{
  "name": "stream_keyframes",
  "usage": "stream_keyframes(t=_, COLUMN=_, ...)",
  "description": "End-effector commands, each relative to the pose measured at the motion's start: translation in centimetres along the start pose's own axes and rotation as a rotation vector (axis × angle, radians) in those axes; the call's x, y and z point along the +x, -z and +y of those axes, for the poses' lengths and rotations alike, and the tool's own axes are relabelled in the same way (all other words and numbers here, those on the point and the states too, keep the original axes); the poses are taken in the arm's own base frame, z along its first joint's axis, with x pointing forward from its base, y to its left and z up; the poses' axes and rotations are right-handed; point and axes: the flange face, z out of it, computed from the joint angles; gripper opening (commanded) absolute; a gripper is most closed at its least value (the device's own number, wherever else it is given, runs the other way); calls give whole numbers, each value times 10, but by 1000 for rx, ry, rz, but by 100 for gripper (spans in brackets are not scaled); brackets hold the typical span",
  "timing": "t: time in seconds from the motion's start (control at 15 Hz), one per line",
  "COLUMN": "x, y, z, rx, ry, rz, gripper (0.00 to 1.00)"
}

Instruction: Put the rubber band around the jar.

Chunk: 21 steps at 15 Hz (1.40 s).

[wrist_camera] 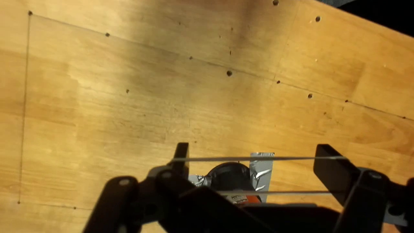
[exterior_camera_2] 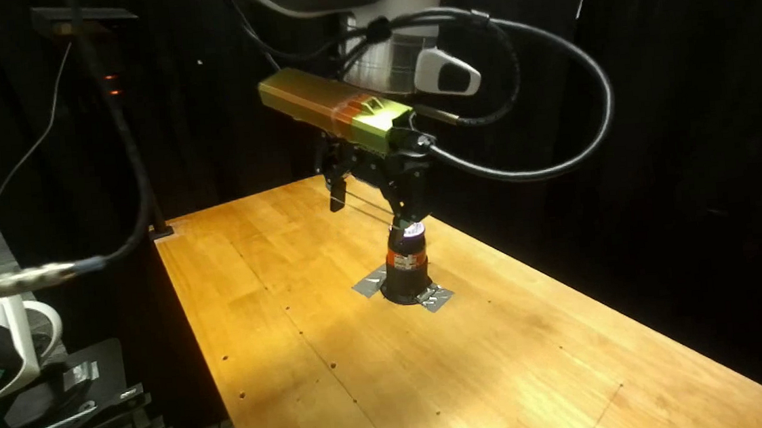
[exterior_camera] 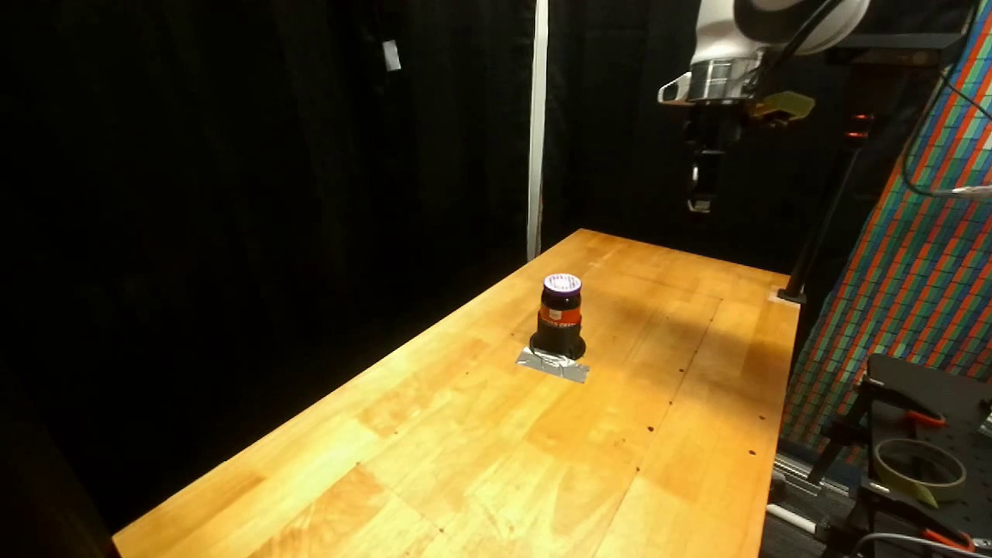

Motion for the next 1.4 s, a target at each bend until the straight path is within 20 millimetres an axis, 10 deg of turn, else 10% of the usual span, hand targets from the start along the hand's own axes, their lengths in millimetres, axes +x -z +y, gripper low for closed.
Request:
stream_keyframes(t=0.0, x=79, y=-26, z=6, rx=17, ry=1, rz=11, gripper=100)
stream_keyframes(t=0.67, x=212, y=-81, z=8, rx=36, ry=-13, rz=22, gripper=100)
stream_keyframes(t=1.33, x=241, y=-117, z=-9, rx=114, ry=-71, rz=-164, gripper=100)
